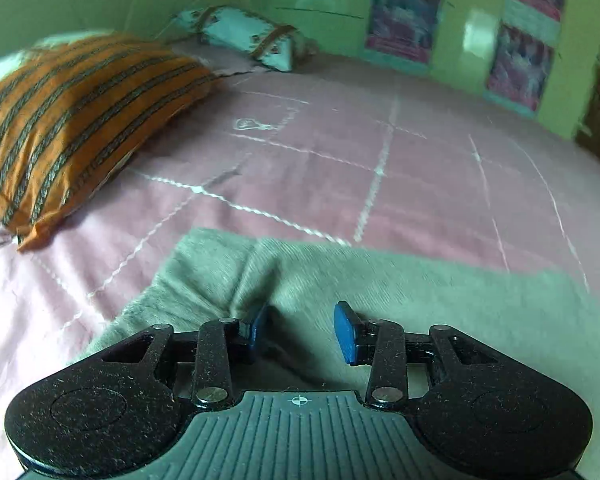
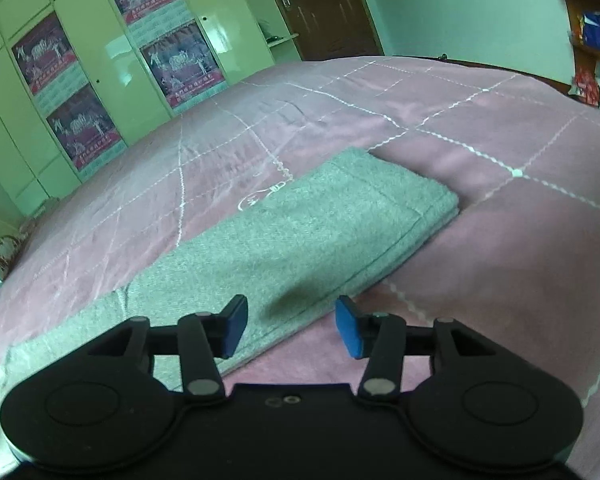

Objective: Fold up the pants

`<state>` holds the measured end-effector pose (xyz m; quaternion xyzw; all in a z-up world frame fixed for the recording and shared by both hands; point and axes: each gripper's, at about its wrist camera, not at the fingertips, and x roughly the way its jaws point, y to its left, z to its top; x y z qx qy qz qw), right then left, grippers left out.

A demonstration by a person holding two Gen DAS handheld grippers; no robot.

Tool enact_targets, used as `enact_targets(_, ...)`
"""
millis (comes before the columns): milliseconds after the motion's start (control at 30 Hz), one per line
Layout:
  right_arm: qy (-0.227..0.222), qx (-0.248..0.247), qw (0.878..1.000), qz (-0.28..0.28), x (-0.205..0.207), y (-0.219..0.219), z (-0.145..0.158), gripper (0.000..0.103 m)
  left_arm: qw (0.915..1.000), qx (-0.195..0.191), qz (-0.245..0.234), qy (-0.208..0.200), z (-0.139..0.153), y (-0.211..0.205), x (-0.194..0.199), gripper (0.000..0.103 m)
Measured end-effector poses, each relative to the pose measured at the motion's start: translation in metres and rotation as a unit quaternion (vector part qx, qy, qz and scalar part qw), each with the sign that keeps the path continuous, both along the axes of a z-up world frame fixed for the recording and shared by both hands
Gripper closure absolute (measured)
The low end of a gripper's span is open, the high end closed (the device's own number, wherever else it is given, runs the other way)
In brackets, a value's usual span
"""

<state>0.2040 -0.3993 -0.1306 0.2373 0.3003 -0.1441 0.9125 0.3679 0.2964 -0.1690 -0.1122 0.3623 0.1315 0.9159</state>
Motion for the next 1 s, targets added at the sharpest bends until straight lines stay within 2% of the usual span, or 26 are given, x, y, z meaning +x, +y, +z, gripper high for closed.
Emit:
enact_targets(67,-0.003,0.01,1.0,-0.005,0.002,-0.003,0.0,0.061,0.9998,-0.008,0.006,-0.016,0.017,-0.005,-0.002,0.064)
enact_targets(133,-0.004,0.004,1.0,-0.002,0.005,-0.001,-0.001,0.059,0.9987,0.008,-0.029,-0.041,0.033,-0.027,-0.008,0.064)
enact_targets(200,0.0,0.001,1.0,0.0,0.007,0.001,-0.006,0.057,0.9975,-0.006,-0.067,-0.02,0.028,-0.041,-0.002,0.064)
enact_targets(267,0.002,0.0,1.0,-0.004,0.009,0.005,-0.009,0.056,0.9941,0.024,-0.104,0.02,0.008,-0.057,0.011,0.064)
enact_targets(300,0.001,0.0,1.0,-0.005,0.009,0.005,-0.01,0.055,0.9926,0.047,-0.103,0.043,-0.009,-0.058,0.019,0.064)
enact_targets(333,0.001,-0.001,1.0,-0.005,0.009,0.006,-0.01,0.054,0.9941,0.037,-0.096,0.033,-0.021,-0.05,0.021,0.064)
enact_targets(367,0.002,-0.002,1.0,-0.004,0.01,0.007,-0.009,0.053,0.9966,0.012,-0.08,0.019,-0.023,-0.044,0.021,0.064)
enact_targets(433,-0.002,-0.006,1.0,0.002,0.009,0.005,-0.004,0.053,0.998,-0.01,-0.06,0.018,-0.013,-0.044,0.02,0.064)
enact_targets(500,-0.012,-0.01,1.0,0.004,0.006,0.002,0.001,0.054,0.9985,0.0,-0.054,0.013,-0.002,-0.055,0.011,0.06)
enact_targets(567,-0.016,-0.017,1.0,-0.002,0.004,-0.002,0.004,0.054,0.998,0.004,-0.063,0.0,0.007,-0.064,0.002,0.041)
enact_targets(633,-0.028,-0.023,0.999,-0.007,0.005,-0.004,0.007,0.054,0.9975,0.018,-0.068,-0.004,0.008,-0.074,-0.006,0.034)
enact_targets(733,-0.046,-0.038,0.998,-0.005,0.011,0.001,0.013,0.054,0.9963,0.037,-0.075,0.02,-0.005,-0.08,-0.008,0.034)
enact_targets(833,-0.056,-0.019,0.998,-0.003,0.016,0.003,0.018,0.053,0.9965,0.04,-0.071,0.018,-0.006,-0.081,-0.012,0.034)
enact_targets(1000,-0.059,-0.017,0.998,0.003,0.019,0.002,0.02,0.052,0.9958,0.047,-0.074,0.024,-0.005,-0.085,-0.009,0.033)
